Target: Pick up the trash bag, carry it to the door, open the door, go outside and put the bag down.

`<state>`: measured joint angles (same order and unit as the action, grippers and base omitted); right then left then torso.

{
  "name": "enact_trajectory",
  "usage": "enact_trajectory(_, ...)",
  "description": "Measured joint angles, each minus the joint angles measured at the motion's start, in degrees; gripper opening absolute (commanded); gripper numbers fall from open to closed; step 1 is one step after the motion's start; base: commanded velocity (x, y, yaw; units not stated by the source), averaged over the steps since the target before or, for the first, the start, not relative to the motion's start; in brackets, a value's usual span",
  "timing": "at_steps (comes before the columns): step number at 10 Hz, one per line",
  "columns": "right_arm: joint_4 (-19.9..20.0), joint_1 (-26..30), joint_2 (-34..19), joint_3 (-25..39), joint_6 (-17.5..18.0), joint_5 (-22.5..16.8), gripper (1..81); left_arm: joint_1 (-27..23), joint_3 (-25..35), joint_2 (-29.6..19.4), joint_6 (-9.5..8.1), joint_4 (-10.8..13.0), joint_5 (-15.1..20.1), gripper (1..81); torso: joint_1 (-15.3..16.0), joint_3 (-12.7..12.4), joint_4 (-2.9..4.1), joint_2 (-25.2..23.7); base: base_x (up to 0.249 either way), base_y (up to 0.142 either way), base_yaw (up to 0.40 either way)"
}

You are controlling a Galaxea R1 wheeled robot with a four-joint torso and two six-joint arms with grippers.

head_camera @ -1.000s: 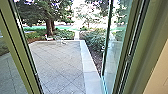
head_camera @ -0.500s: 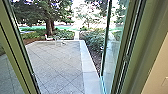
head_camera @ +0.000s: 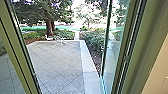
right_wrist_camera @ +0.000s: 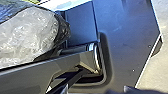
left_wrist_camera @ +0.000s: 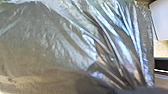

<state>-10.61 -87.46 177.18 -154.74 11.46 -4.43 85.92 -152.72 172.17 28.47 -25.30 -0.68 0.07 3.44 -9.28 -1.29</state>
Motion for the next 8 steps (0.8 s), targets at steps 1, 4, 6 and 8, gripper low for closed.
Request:
enact_trajectory(1,0.0,0.0,-0.02,0.0,0.0,0.0,81.1,0.0,0.0,0.05,-0.02,0.0,0.0,1.0,0.0,0.0,0.0,0.0,0.0,0.0,0.0)
enact_trajectory(4,0.0,0.0,-0.02,0.0,0.0,0.1,81.1,0.0,0.0,0.05,0.0,0.0,0.02,1.0,0.0,0.0,0.0,0.0,0.028,0.0,0.0)
enact_trajectory(6,0.3,-0.77,-0.02,-0.01,0.69,0.49,81.1,1.07,0.0,0.07,0.0,0.0,0.09,1.0,-0.15,-0.04,0.0,-0.09,0.104,0.0,0.0)
enact_trajectory(8,0.0,-0.2,0.13,-0.01,-0.06,0.41,81.1,0.05,-0.01,0.05,-0.02,0.0,-0.11,1.0,-0.05,-0.02,0.0,-0.02,0.112,0.0,0.0)
